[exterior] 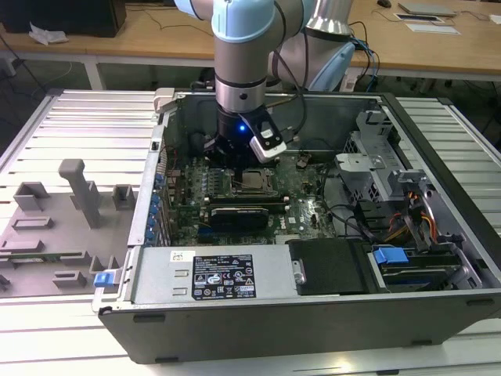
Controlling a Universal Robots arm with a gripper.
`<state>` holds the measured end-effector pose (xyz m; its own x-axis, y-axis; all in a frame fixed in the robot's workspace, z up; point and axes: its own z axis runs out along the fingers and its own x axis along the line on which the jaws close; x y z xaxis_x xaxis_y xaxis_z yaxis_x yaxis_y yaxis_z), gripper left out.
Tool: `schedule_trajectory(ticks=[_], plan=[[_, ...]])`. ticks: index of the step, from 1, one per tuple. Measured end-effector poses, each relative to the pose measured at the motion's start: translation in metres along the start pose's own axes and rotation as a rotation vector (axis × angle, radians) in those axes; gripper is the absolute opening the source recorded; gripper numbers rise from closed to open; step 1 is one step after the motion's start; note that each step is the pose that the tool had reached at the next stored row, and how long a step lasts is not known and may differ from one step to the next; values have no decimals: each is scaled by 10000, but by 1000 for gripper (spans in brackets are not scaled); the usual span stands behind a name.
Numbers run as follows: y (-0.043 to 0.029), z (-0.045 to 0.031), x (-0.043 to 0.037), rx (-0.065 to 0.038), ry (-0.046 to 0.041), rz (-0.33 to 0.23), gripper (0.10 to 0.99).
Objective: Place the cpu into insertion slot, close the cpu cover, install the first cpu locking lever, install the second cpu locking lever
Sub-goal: 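Close the cpu cover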
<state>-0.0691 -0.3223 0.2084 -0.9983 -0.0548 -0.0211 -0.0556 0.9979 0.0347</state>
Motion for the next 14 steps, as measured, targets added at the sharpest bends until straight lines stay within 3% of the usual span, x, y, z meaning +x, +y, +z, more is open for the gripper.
schedule_trajectory(ticks=[5,9,12,14], plan=[[9,-108,-2,1,-14,1,106],[8,-109,-18,10,-13,1,106],[4,-107,-89,8,-13,-15,106],[-1,-105,-185,8,-9,-24,106]])
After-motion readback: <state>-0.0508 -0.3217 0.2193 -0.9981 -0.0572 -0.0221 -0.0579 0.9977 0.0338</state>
